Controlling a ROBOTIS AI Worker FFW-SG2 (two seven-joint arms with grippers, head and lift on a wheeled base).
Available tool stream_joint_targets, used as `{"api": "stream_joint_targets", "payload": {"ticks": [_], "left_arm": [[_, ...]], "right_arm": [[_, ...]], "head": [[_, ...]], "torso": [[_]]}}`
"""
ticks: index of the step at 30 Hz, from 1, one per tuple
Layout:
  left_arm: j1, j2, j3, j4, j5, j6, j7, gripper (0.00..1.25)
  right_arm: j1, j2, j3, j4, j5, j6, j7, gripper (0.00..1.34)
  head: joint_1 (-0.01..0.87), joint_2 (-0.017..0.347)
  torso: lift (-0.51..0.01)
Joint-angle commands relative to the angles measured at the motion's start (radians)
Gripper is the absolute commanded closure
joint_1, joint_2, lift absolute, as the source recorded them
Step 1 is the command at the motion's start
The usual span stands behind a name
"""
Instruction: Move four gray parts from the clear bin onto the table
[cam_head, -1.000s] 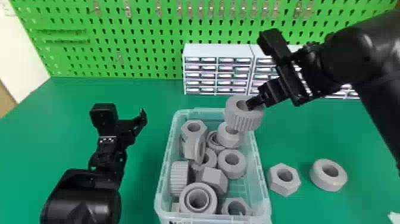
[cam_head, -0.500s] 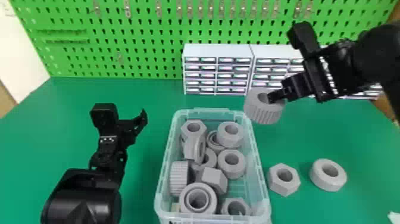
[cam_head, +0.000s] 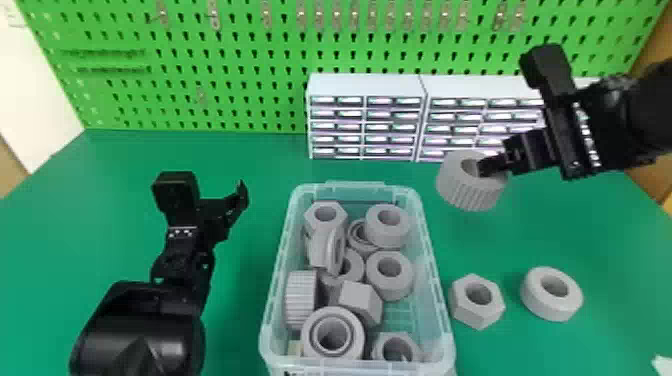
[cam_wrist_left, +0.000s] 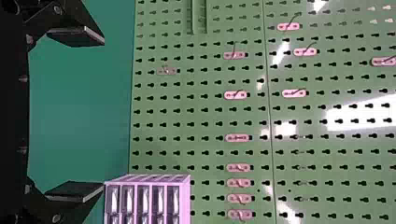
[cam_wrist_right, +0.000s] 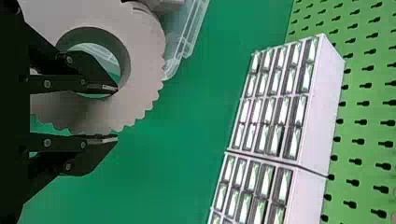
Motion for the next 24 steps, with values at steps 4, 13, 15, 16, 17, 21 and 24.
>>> {"api": "stream_joint_targets", "payload": {"ticks": [4, 13, 15, 16, 17, 21, 24], "left_arm": [[0.000, 0.000, 0.000, 0.000, 0.002, -0.001, 0.000, 0.18], [-0.003, 0.000, -0.006, 0.003, 0.002, -0.001, 0.000, 0.18], [-0.005, 0.000, -0.008, 0.003, 0.002, -0.001, 0.000, 0.18], [-0.005, 0.000, -0.008, 0.003, 0.002, -0.001, 0.000, 0.18], [-0.005, 0.000, -0.008, 0.005, 0.002, -0.001, 0.000, 0.18], [-0.006, 0.000, -0.009, 0.005, 0.003, -0.001, 0.000, 0.18], [-0.005, 0.000, -0.009, 0.005, 0.003, -0.001, 0.000, 0.18]], "right_arm": [[0.023, -0.016, -0.047, -0.010, 0.017, 0.001, 0.000, 0.96], [0.056, -0.018, -0.124, -0.005, 0.081, 0.001, 0.000, 0.96], [0.064, -0.019, -0.135, 0.007, 0.081, 0.001, 0.000, 0.96], [0.067, -0.021, -0.135, 0.013, 0.083, 0.001, 0.000, 0.96], [0.072, -0.024, -0.136, 0.020, 0.084, 0.001, 0.000, 0.96], [0.088, -0.024, -0.156, 0.036, 0.087, 0.001, 0.000, 0.96], [0.099, -0.019, -0.167, 0.050, 0.091, 0.001, 0.000, 0.96]], "head": [[0.693, 0.072], [0.693, 0.072], [0.693, 0.072], [0.693, 0.072], [0.693, 0.072], [0.693, 0.072], [0.693, 0.072]], "torso": [[-0.052], [-0.052], [-0.052], [-0.052], [-0.052], [-0.052], [-0.052]]}}
